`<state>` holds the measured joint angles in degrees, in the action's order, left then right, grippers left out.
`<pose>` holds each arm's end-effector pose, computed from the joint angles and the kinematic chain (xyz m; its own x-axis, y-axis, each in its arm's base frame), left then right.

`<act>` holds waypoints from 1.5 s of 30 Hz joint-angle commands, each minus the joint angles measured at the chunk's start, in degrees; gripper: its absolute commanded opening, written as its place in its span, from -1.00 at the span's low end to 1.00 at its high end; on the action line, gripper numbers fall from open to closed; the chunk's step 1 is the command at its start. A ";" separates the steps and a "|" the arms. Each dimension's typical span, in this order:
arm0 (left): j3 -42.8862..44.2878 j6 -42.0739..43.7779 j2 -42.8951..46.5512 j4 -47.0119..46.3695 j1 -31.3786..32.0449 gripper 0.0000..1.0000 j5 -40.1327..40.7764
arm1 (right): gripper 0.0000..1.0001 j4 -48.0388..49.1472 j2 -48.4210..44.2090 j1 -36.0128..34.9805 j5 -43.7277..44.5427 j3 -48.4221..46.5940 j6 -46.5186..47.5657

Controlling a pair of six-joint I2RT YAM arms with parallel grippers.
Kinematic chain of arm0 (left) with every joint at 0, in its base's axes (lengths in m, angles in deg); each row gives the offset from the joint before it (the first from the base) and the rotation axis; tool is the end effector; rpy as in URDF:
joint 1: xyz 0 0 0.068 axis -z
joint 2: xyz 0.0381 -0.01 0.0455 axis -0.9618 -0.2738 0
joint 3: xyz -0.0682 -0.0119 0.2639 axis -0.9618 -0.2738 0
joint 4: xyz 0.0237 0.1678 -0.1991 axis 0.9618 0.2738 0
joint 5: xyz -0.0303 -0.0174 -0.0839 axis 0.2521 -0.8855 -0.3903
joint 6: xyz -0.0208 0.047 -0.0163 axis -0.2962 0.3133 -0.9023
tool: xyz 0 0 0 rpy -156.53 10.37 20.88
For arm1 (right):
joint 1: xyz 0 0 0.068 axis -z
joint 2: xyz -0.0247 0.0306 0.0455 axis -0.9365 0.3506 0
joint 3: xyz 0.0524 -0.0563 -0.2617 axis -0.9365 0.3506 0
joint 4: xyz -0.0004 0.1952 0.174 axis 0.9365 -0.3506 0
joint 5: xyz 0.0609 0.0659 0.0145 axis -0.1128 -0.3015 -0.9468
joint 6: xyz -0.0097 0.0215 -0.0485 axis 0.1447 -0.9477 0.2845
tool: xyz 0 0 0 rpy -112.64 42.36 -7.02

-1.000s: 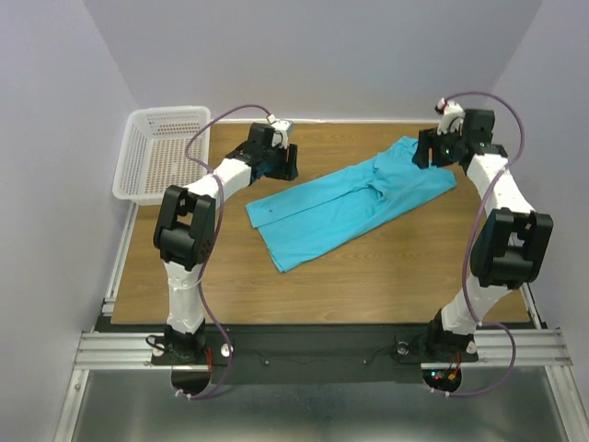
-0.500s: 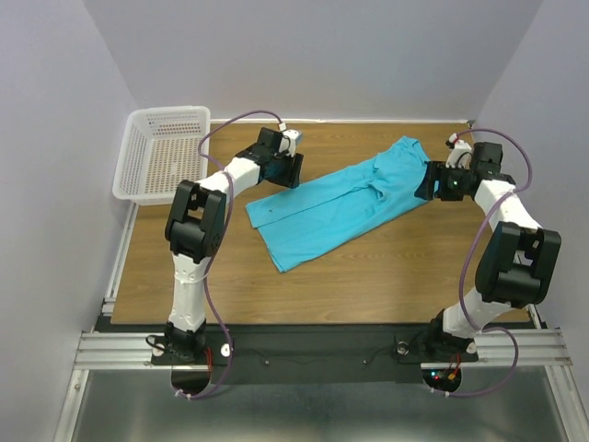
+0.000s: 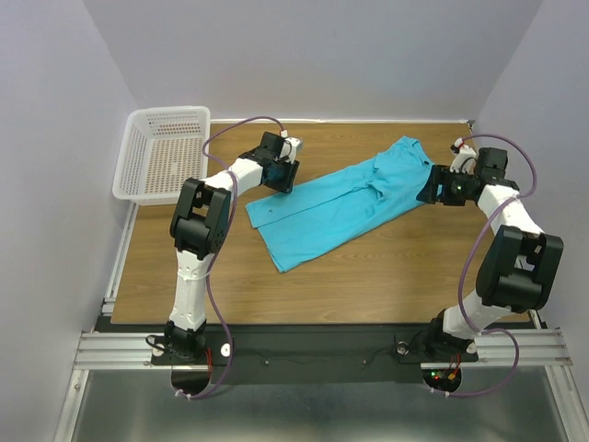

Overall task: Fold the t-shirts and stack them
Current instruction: Fold the tshirt

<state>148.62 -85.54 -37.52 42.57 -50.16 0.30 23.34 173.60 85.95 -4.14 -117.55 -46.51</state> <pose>0.4489 -0.2071 0.1782 -0.6020 0.3417 -0.7217 0.5678 0.8186 -0.0860 0.3277 -0.0773 0.2415 -0.7328 0.0956 -0.6736 -0.1783 0.9285 0.3257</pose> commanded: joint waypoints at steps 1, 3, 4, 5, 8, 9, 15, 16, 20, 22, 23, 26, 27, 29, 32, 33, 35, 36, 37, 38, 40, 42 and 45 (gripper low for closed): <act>0.85 0.69 0.70 2.63 0.14 -0.16 -0.68 | 0.49 1.90 -3.11 1.28 -1.63 -0.07 -0.50; -0.55 0.52 1.49 2.64 0.23 -0.41 -1.39 | 0.49 1.90 -3.29 1.55 -1.72 0.02 -0.50; -2.47 0.34 2.72 2.46 0.23 -0.46 -1.56 | 0.49 1.90 -3.29 1.64 -1.89 0.02 -0.41; -3.45 0.08 3.25 1.76 0.23 -0.59 -2.00 | 0.49 1.90 -3.29 1.72 -1.98 0.11 -0.58; -7.23 -0.97 5.89 0.97 0.14 -0.93 -1.74 | 0.50 1.90 -2.94 1.81 -2.33 0.37 -0.58; -9.07 -1.41 7.37 0.70 0.05 -1.00 -1.13 | 0.49 1.90 -3.02 1.81 -2.51 0.54 -0.50; -17.60 -6.66 14.49 -1.58 -0.04 -1.00 0.46 | 0.49 1.81 -3.11 1.81 -3.04 1.07 -0.32; -20.05 -7.91 16.68 -1.59 0.05 -1.00 0.37 | 0.49 1.81 -3.11 1.81 -3.21 1.25 -0.32; -27.53 -15.73 22.49 -1.76 0.05 -1.00 -1.64 | 0.49 1.81 -1.80 1.81 -3.74 1.51 -0.76; -32.34 -19.58 25.74 -2.37 0.05 -1.00 -4.19 | 0.49 1.72 -0.04 1.81 -4.87 1.51 -1.20; -34.03 -20.74 26.89 -3.77 0.22 -1.00 -4.90 | 0.49 1.72 0.84 1.81 -5.32 1.43 -1.90; -38.61 -23.91 30.14 -5.54 1.01 -1.00 -9.03 | 0.49 1.81 4.17 1.81 -7.25 0.72 -3.13; -39.40 -24.35 30.67 -5.98 1.97 -1.00 -9.47 | 0.49 1.81 6.27 1.81 -7.69 -0.23 -3.57; -40.98 -25.93 31.90 -7.11 2.60 -1.00 -11.66 | 0.48 1.90 8.39 1.72 -9.62 -1.47 -4.80; -42.39 -27.61 33.31 -8.35 3.39 -1.00 -13.25 | 0.43 1.81 12.87 1.55 -11.65 -4.02 -6.11; -42.57 -28.31 34.18 -8.61 3.65 -0.90 -13.25 | 0.41 1.81 14.54 1.37 -11.82 -4.63 -6.12; -42.83 -28.66 35.42 -8.62 3.65 -0.84 -12.03 | 0.40 1.81 16.22 0.85 -11.30 -6.74 -6.65; -42.75 -28.93 37.25 -8.36 3.74 -0.77 -10.72 | 0.40 1.81 17.01 0.76 -11.30 -7.71 -7.00; -42.57 -28.93 38.23 -7.92 3.65 -0.66 -8.62 | 0.40 1.90 17.97 0.67 -11.04 -8.50 -7.44; -42.22 -28.84 39.28 -6.96 3.57 -0.40 -4.33 | 0.40 1.99 19.46 0.67 -10.69 -10.25 -9.18; -41.35 -28.14 41.82 -6.51 3.22 -0.20 -0.79 | 0.40 2.25 21.23 0.67 -9.55 -11.93 -10.77; -40.64 -27.70 43.15 -6.59 2.17 -0.02 2.72 | 0.40 3.30 23.77 0.67 -9.37 -14.21 -13.66; -39.24 -26.56 44.56 -6.68 0.50 0.04 5.19 | 0.39 4.27 26.59 0.41 -7.53 -17.19 -17.01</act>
<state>106.68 -113.28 4.40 36.38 -47.76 -0.94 24.50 197.60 86.95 -12.98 -130.69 -58.16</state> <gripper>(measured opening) 0.509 0.698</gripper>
